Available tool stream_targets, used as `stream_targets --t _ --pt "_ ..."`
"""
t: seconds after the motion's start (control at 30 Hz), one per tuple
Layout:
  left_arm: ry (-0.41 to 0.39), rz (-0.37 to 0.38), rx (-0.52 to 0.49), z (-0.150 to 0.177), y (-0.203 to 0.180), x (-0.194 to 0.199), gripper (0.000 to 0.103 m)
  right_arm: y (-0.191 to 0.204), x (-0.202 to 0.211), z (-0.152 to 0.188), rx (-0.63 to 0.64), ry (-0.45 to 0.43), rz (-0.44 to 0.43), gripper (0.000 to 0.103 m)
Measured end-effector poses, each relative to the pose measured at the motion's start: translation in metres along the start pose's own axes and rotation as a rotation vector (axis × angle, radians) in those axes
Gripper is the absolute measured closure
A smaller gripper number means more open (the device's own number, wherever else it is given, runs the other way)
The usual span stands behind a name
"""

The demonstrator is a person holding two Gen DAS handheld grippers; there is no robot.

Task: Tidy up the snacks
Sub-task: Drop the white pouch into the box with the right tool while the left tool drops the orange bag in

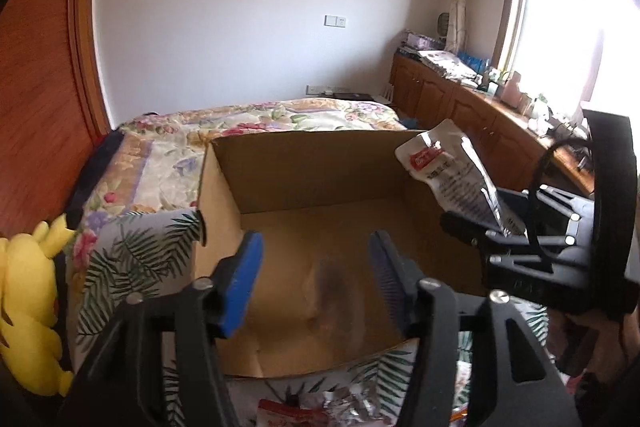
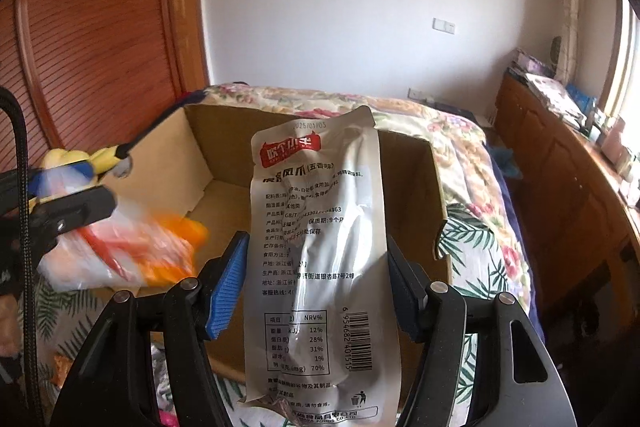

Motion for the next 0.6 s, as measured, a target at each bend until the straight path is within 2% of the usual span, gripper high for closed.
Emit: stream_targets --t 0.1,0.2,0.37,0.6 --pt "-0.007 -0.005 0.001 0.000 0.004 0.004 0.038 -0.001 -0.002 0.000 -0.008 0.012 0.007 0.036" --pt "-0.022 -0.015 -0.002 -0.002 0.007 0.009 0.037 -0.005 0.000 -0.007 -0.020 -0.002 0.027 0.025" --pt "-0.035 -0.015 -0.001 -0.001 0.013 0.015 0.036 -0.003 0.002 -0.009 -0.031 -0.007 0.008 0.025" --pt "-0.062 0.013 -0.033 0.011 0.008 0.035 0.036 0.007 0.020 0.001 -0.020 -0.060 -0.052 0.025"
Point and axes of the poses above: each gripper's, at about its wrist camera, not at the fingertips, and x roughly against the way its jaws point, y to its left, z to its underside, the point moved 10 cm from there along -x, roughly the way its jaws point, and after that the axes turned 11 degrees about -z, right-handed, at the moved point
